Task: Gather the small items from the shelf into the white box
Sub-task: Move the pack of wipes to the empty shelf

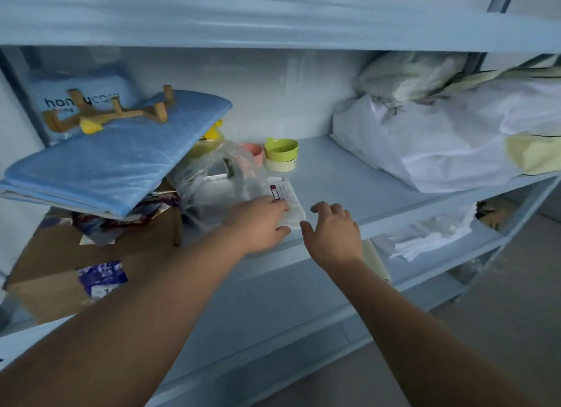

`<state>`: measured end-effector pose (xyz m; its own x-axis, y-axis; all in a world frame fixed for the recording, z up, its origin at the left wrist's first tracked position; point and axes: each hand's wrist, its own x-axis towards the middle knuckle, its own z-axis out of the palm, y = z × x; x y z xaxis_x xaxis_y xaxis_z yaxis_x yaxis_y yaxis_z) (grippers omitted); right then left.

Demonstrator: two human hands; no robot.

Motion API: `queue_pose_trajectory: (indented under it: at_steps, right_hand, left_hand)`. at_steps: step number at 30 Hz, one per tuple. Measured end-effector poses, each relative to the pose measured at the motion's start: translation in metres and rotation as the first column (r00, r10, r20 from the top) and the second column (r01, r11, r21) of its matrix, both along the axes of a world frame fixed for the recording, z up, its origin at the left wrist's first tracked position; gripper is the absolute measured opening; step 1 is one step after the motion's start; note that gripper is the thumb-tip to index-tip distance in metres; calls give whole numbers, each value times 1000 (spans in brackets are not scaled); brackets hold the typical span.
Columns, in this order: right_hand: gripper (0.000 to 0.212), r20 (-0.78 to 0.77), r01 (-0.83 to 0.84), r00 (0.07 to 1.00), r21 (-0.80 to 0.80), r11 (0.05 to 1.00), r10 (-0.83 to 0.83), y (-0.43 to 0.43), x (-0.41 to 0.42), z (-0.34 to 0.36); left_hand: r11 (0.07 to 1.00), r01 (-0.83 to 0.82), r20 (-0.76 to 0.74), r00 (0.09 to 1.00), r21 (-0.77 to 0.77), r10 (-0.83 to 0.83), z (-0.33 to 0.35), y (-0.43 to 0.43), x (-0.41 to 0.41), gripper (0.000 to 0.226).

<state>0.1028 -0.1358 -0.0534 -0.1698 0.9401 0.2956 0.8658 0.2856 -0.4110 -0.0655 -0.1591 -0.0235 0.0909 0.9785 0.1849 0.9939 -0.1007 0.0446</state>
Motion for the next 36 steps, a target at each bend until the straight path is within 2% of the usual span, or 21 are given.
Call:
queue_pose_trajectory:
  at_steps: [4, 8, 13, 19, 22, 27, 32, 36]
  right_hand:
    - [43, -21, 21, 1000, -9, 1000, -21, 40, 9, -1]
    - [42, -25, -20, 1000, -10, 1000, 20, 84, 18, -8]
    - [41, -26, -141, 990, -15, 990, 140, 148, 33, -15]
    - [41, -54, -318, 947, -26, 948, 316, 203, 48, -23]
    - [41, -63, -380, 924, -39, 924, 377, 220, 49, -25]
    - [40, -82, -444, 895, -61, 894, 439, 232, 45, -28]
    - [43, -100, -443, 895, -70, 894, 435, 240, 41, -27]
    - [43, -87, -445, 894, -78, 892, 439, 241, 36, -31]
  left_hand:
    - [999, 32, -39, 999, 15, -31, -1, 45, 12, 53]
    - [999, -14, -73, 997, 37, 17, -3, 86, 25, 54]
    - [982, -186, -107, 976, 40, 190, -12, 131, 43, 57]
    - [902, -430, -134, 897, -34, 422, -19, 165, 53, 63]
    - [860, -504, -103, 862, -79, 496, -21, 170, 58, 68]
    - [806, -580, -138, 813, -120, 565, -27, 175, 62, 73]
    - [790, -598, -202, 797, -137, 569, -34, 177, 60, 73]
    - [788, -600, -165, 798, -136, 579, -39, 177, 55, 73]
